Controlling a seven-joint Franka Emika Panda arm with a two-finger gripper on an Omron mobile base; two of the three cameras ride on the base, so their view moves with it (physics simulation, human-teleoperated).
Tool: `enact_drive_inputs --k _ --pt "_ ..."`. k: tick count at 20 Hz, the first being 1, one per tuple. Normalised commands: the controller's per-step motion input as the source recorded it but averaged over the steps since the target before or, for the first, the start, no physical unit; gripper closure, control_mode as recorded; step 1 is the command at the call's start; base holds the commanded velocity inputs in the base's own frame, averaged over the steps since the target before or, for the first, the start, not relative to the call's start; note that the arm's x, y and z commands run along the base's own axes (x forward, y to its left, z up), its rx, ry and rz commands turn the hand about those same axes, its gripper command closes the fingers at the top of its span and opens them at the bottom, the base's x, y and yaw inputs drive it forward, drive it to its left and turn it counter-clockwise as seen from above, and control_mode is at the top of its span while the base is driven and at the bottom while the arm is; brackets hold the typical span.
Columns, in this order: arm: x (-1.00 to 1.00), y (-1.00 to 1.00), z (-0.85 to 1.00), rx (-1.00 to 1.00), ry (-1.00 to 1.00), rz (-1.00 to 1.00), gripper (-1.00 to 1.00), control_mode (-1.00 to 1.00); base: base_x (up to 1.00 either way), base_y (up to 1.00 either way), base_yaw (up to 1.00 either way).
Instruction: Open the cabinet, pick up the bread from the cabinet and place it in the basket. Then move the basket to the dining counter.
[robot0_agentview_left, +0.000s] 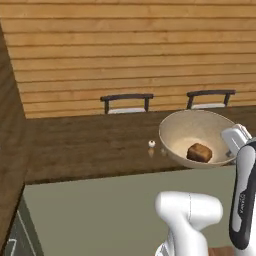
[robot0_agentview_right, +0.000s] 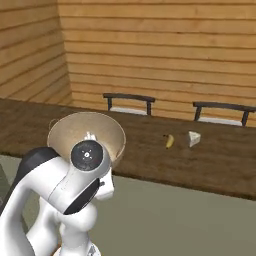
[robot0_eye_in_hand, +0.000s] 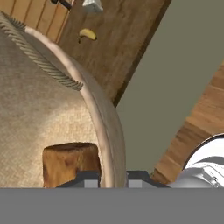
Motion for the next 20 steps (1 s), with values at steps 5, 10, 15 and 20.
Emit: enact_drive_inputs --k 5,10,15,20 --pt "0.00 0.00 0.00 0.00 0.00 0.00 1.00 1.00 0.24 -0.97 -0.52" --pt "0.00 0.00 0.00 0.00 0.00 0.00 1.00 1.00 0.72 -0.99 -0.17" --pt "0.00 0.00 0.00 0.00 0.00 0.00 1.00 1.00 0.94 -1.00 0.13" --pt "0.00 0.00 0.00 0.00 0.00 0.00 1.00 1.00 0.21 -0.78 0.10"
